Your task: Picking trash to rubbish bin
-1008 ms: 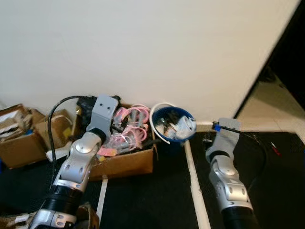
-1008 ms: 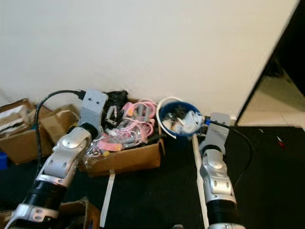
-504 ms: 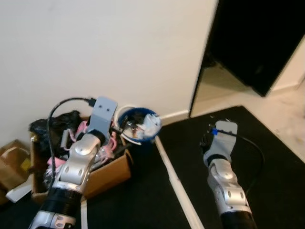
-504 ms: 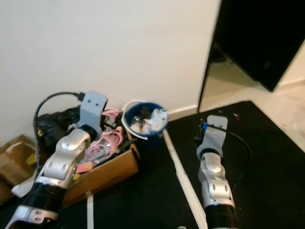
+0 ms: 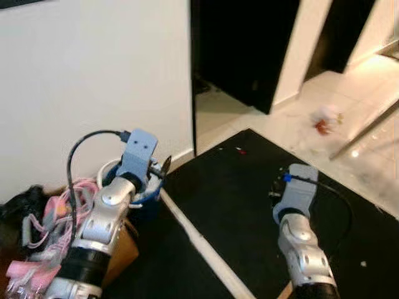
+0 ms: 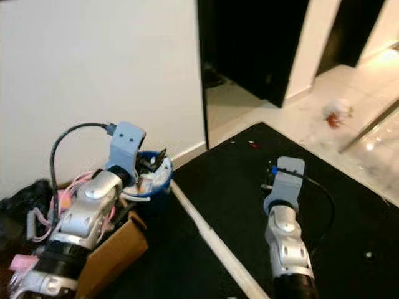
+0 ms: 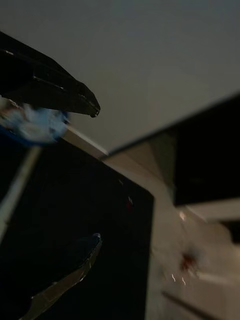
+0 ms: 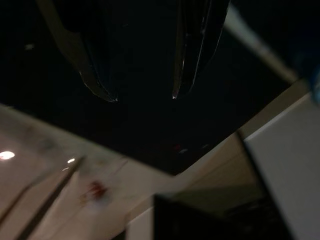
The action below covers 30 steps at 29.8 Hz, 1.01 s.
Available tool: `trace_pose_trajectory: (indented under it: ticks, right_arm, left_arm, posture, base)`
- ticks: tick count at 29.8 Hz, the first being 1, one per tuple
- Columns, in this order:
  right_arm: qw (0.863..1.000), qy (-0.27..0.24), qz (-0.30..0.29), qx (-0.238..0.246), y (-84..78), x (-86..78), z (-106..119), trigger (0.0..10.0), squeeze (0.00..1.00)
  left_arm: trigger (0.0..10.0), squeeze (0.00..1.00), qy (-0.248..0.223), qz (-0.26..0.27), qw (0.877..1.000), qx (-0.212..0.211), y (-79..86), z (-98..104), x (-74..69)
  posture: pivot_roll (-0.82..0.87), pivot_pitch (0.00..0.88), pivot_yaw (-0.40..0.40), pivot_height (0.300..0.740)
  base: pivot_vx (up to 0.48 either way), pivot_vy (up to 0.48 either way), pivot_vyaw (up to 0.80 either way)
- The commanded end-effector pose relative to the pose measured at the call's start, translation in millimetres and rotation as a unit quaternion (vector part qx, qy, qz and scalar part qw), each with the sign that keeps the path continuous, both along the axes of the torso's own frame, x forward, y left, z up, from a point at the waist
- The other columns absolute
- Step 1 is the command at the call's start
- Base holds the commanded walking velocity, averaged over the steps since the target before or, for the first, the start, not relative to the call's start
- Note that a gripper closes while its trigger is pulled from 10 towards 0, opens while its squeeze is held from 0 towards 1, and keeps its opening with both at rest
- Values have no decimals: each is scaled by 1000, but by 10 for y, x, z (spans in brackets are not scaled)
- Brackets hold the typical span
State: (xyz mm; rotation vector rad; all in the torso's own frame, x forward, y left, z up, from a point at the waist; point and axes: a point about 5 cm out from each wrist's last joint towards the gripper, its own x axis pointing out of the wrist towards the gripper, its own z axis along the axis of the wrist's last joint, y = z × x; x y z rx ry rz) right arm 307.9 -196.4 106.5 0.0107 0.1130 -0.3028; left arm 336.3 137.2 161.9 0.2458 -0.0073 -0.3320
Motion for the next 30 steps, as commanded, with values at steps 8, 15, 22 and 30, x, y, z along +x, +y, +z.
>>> trace_pose_trajectory:
  ticks: [8, 15, 22, 30]
  right_arm:
    - [1000, 12, -8, 6, -9, -68, -60, 10000, 0]
    - [1000, 17, -12, 8, -26, -117, -92, 10000, 0]
    - [1000, 24, -11, 9, -25, -172, -122, 10000, 0]
    - [999, 28, -9, 13, 2, -195, -140, 10000, 0]
  left_arm:
    - [10000, 0, 13, 18, 1000, 5, 78, -72, -11]
    - [10000, 0, 9, 33, 999, 3, 122, -57, 1]
    - [10000, 0, 13, 45, 999, -5, 144, -71, -11]
    - [10000, 0, 14, 40, 999, -18, 132, -79, -29]
  posture:
    - [-15, 70, 91, 740]
    - [-13, 54, 85, 740]
    - [-6, 44, 76, 740]
    - [-5, 51, 78, 740]
  base:
    - [0, 0, -800]
    - [0, 0, -800]
    - [0, 0, -800]
    - [0, 0, -800]
